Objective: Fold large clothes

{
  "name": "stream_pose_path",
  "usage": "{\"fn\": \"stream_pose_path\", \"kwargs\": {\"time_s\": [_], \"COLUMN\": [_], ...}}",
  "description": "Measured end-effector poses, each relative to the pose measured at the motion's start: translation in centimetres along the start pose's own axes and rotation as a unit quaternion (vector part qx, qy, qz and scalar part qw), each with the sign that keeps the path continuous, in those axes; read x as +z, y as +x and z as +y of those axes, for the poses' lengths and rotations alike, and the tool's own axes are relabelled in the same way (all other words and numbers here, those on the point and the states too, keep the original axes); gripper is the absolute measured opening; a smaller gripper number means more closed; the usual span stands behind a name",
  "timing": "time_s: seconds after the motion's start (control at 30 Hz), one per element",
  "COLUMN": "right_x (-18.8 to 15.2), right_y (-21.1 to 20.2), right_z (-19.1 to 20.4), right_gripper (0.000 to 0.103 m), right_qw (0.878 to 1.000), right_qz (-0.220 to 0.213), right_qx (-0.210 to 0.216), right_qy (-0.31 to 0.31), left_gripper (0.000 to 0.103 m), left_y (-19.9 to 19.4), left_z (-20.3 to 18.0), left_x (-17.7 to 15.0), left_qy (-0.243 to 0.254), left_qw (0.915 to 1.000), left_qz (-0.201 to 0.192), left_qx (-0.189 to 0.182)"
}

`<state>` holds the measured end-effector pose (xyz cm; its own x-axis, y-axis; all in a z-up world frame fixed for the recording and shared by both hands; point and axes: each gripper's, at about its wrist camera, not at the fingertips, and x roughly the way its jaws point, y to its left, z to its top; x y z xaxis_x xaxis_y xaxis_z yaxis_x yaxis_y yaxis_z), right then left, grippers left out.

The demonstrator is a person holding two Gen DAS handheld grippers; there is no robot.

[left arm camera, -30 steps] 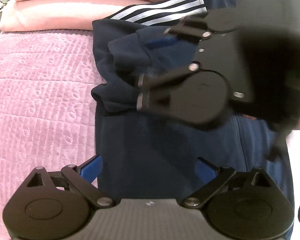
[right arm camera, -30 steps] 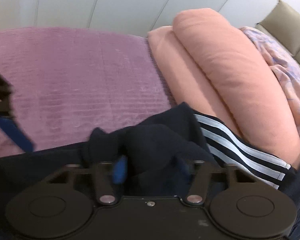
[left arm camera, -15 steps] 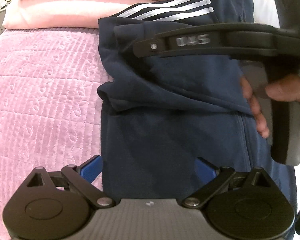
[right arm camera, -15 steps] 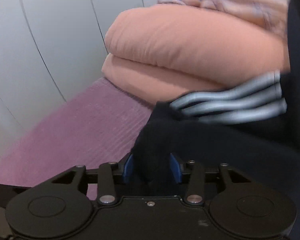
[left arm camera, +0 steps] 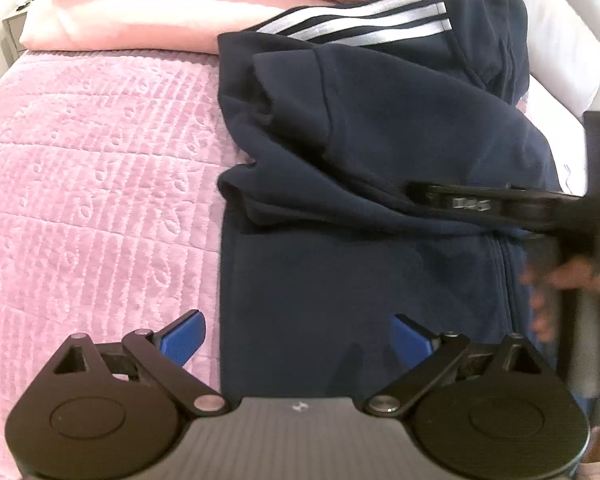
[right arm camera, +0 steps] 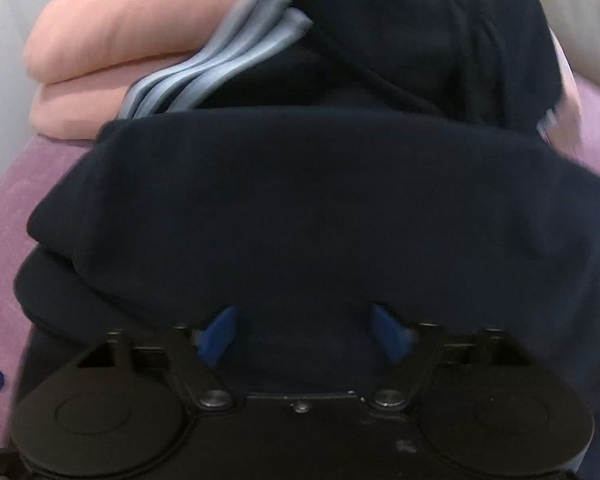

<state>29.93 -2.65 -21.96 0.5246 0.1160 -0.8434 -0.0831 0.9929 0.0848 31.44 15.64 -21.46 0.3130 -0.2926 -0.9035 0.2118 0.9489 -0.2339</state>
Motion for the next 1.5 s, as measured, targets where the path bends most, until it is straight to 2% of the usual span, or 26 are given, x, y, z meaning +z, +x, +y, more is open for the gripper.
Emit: {"fn": "stream_pose_path", "kwargs": {"time_s": [0.1, 0.27, 0.4, 0.5, 0.57, 0.6, 0.63, 0.7, 0.77, 0.9, 0.97, 1.1, 1.2, 1.27, 1.43, 1.47, 1.5], "right_x": [0.0, -0.3, -0.9, -1.1, -0.7, -0.2, 0.4, 2.0, 3.9, 9.1, 12.7, 18.6, 22.3, 24.8, 28.8, 29.2, 29.2], "right_y": [0.9, 0.8, 0.6, 0.6, -0.7, -1.9, -3.0, -6.9, -9.7, -12.2, -12.2, -11.9, -11.6, -10.5, -6.6, -5.7, -5.1], "right_z": [1.5, 0.5, -0.1, 0.0, -0.3, -0.9, -1.3, -3.2, -5.2, -8.7, -10.1, -10.9, -11.1, -10.7, -9.9, -10.1, -10.3], "right_gripper": [0.103, 0.103, 0.103, 0.103, 0.103, 0.094, 0.088, 0.09, 0.094, 0.095, 0.095, 0.095, 0.095, 0.095, 0.095, 0.089, 0.038], "right_qw": [0.999, 1.0, 0.999, 0.999, 0.999, 0.998, 0.998, 0.995, 0.992, 0.989, 0.986, 0.977, 0.969, 0.967, 0.97, 0.972, 0.974], "right_qz": [-0.008, -0.018, -0.032, -0.046, -0.022, -0.006, -0.01, -0.054, -0.089, -0.14, -0.163, -0.214, -0.243, -0.247, -0.231, -0.218, -0.208], "right_qx": [-0.031, -0.01, -0.014, -0.01, 0.011, 0.034, 0.053, 0.085, 0.09, 0.04, 0.017, 0.016, 0.039, 0.04, 0.003, -0.003, -0.004], "right_qy": [-0.012, -0.009, -0.014, -0.022, -0.043, -0.046, -0.041, -0.022, -0.016, -0.011, -0.005, -0.008, 0.027, 0.054, 0.075, 0.084, 0.09], "left_gripper": [0.099, 0.099, 0.099, 0.099, 0.099, 0.099, 0.1, 0.1, 0.1, 0.1, 0.1, 0.1, 0.1, 0.1, 0.1, 0.101, 0.101], "left_y": [0.3, 0.3, 0.5, 0.7, 0.6, 0.7, 0.7, 0.9, 1.1, 1.2, 1.3, 1.9, 2.0, 2.0, 2.0, 2.1, 2.1], "left_z": [-0.3, -0.4, -0.7, -0.7, -0.7, -0.7, -0.6, -0.6, -0.8, -1.2, -1.2, -1.1, -0.8, -0.8, -0.8, -0.9, -1.0], "left_x": [0.0, 0.1, 0.0, 0.0, 0.0, 0.0, 0.0, 0.1, 0.1, 0.1, 0.2, 0.2, 0.3, 0.4, 0.4, 0.4, 0.4], "left_qy": [0.007, -0.002, 0.0, -0.002, -0.004, -0.003, -0.003, -0.003, -0.001, 0.008, 0.005, 0.002, 0.002, 0.008, 0.016, 0.02, 0.024], "left_qw": [1.0, 0.9999, 1.0, 1.0, 0.9999, 0.9999, 0.9999, 0.9999, 1.0, 0.9999, 0.9999, 0.9999, 0.9998, 0.9998, 0.9997, 0.9996, 0.9995], "left_qz": [0.0, -0.002, 0.001, 0.003, 0.004, 0.004, 0.004, 0.005, 0.004, 0.005, 0.005, 0.009, 0.009, 0.007, 0.005, 0.005, 0.005], "left_qx": [0.005, -0.01, 0.0, -0.006, -0.01, -0.012, -0.013, -0.012, -0.008, -0.004, -0.011, -0.013, -0.015, -0.016, -0.016, -0.017, -0.02]}}
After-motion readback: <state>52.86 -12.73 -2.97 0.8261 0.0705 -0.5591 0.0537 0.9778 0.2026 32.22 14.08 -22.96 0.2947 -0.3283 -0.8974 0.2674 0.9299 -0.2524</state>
